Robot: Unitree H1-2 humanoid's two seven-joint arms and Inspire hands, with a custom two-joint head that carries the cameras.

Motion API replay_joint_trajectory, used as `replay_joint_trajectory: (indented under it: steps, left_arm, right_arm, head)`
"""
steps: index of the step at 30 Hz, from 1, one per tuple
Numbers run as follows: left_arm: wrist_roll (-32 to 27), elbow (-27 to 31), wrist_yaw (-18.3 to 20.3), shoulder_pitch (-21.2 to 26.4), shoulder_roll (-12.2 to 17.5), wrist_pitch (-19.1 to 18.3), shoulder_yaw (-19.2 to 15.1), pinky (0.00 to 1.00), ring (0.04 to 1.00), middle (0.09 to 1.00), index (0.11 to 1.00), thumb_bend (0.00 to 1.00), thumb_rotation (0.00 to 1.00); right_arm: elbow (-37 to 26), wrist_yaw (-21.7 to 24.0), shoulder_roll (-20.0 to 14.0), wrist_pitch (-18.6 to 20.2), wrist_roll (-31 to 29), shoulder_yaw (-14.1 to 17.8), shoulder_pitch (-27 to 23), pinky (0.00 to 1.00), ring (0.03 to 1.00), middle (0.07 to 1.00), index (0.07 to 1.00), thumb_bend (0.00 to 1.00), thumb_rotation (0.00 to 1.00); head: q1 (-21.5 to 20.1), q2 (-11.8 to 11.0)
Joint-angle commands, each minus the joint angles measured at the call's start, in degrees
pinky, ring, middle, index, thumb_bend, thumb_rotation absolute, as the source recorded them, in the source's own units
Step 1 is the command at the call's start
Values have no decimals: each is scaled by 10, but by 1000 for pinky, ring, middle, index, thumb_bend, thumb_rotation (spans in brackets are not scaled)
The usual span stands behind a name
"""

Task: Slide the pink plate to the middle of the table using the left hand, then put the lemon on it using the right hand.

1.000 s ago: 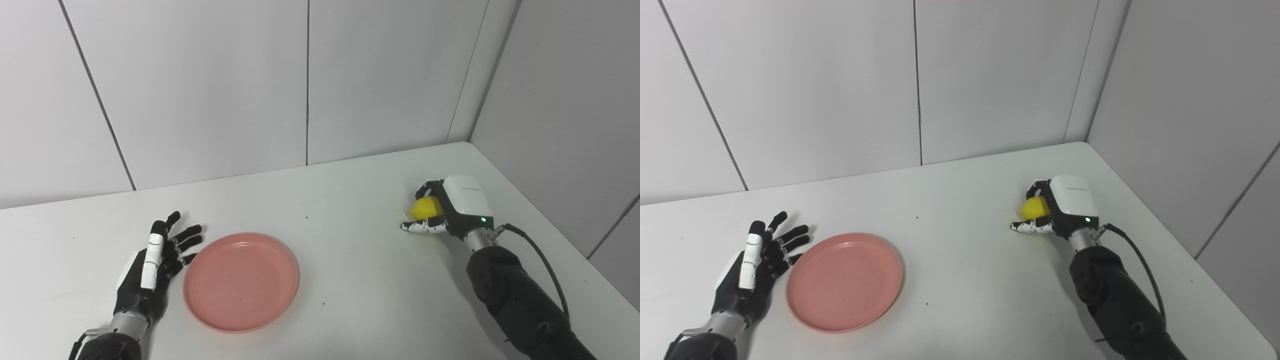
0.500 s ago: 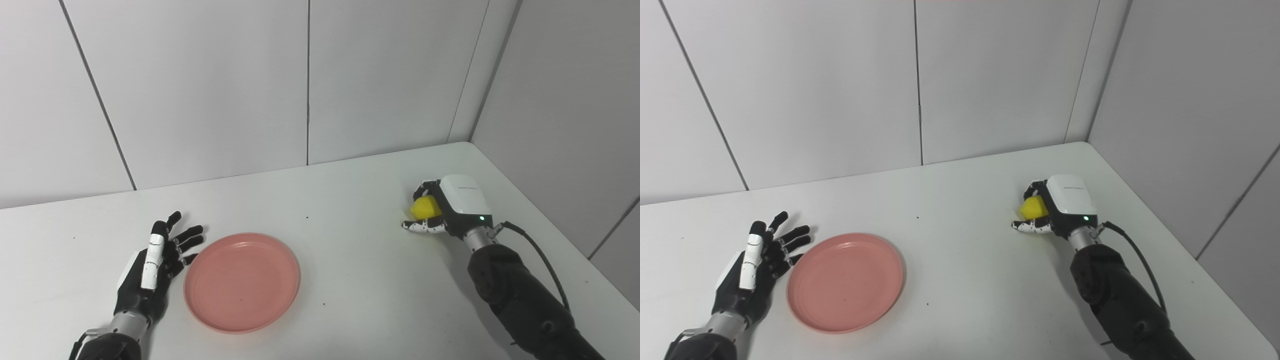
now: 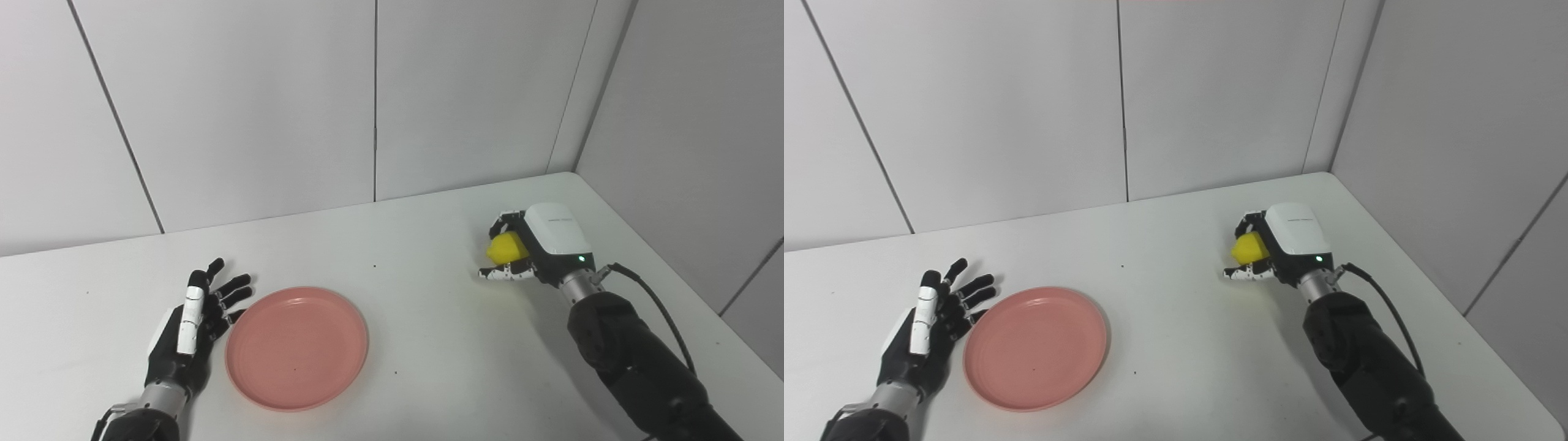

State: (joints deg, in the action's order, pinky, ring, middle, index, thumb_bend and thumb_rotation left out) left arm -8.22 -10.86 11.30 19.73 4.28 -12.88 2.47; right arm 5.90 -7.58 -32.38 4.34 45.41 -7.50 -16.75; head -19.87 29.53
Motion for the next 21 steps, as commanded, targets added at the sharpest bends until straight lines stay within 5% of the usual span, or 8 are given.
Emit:
replay_joint_trajectory:
  steps: [1, 12, 21]
  left_arm:
    - [14, -8, -9, -15, -6, -36, 10, 875, 826, 812, 949, 760, 1000]
    - [19, 1, -25, -18, -24, -38, 20, 867, 805, 788, 935, 780, 1000]
    - [42, 5, -55, -16, -59, -44, 38, 835, 785, 778, 929, 780, 1000]
  right_arm:
    - [-35, 7, -13, 9, 7, 10, -25, 143, 199, 271, 473, 501, 174]
    - [-113, 72, -6, 8, 20, 13, -46, 139, 194, 270, 474, 502, 174]
    - [-123, 102, -6, -20, -5, 13, -60, 156, 209, 282, 473, 503, 171]
  head:
    - [10, -2]
    - [60, 0]
    - [173, 5]
